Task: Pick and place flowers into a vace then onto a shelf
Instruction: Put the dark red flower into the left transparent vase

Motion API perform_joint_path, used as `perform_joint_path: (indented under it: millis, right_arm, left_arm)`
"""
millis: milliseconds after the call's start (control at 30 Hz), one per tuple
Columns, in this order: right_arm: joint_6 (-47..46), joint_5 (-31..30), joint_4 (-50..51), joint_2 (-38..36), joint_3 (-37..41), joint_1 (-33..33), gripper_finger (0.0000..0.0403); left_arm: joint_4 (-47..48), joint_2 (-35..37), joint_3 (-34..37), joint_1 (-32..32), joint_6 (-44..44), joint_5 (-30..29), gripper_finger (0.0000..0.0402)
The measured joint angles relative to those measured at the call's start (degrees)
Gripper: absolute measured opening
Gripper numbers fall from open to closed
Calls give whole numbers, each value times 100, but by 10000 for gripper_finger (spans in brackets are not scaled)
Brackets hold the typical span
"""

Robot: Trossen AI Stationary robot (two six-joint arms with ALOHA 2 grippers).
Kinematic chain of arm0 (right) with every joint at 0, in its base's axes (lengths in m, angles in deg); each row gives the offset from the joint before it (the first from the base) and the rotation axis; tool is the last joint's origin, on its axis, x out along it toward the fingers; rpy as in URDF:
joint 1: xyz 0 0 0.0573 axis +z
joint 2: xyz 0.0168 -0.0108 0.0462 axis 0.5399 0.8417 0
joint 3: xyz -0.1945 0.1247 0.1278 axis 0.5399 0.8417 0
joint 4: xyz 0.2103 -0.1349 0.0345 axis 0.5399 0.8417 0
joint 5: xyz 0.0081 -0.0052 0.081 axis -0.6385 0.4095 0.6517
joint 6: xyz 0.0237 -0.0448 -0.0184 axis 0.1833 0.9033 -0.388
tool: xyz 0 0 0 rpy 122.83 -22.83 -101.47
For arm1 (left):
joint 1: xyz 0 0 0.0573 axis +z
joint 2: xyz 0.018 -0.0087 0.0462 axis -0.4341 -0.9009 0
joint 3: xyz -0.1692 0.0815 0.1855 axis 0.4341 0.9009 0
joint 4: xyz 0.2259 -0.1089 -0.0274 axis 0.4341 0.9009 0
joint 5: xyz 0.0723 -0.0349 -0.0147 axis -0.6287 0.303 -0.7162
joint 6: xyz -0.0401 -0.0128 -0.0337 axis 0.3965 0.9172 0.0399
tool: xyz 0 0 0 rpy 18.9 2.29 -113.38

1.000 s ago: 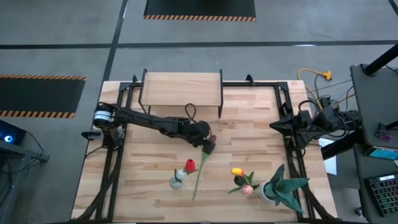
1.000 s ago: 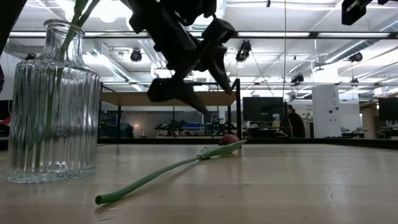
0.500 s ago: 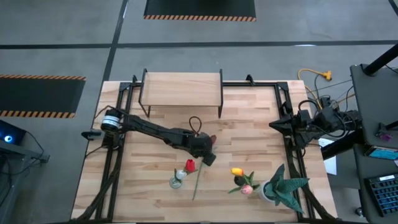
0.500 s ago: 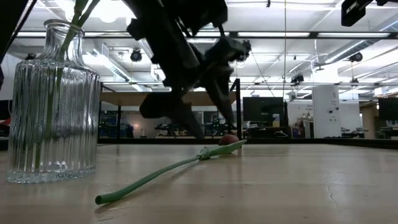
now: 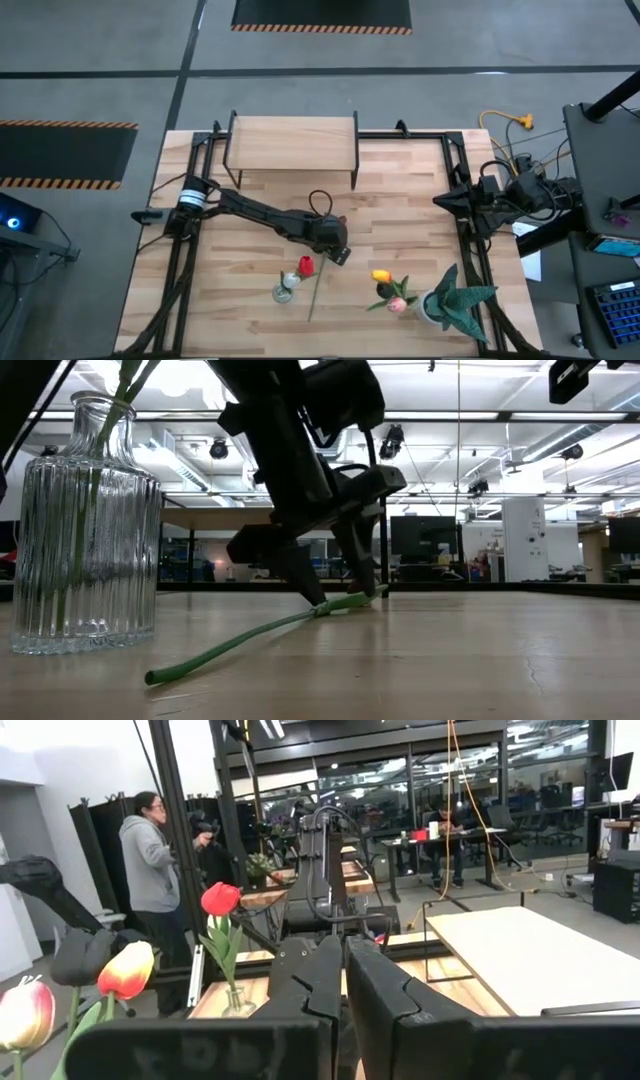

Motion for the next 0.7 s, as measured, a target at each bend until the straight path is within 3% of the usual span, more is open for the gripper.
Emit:
perform_joint_path:
  millis: [200,433,633,700]
  right_arm:
    - [45,0,2,0,0,0,13]
    - [55,-7,2,0,0,0,13]
    - [59,-7,4,0,0,0,13]
    - [59,-9,17,0,0,0,13]
  left_arm:
    - [57,-22,42,11,-77,2,212]
    - [132,-31,57,20,-105,-2,122]
    - [178,-8,71,34,-159,-53,20]
    - [179,24,75,54,-378,-43,9]
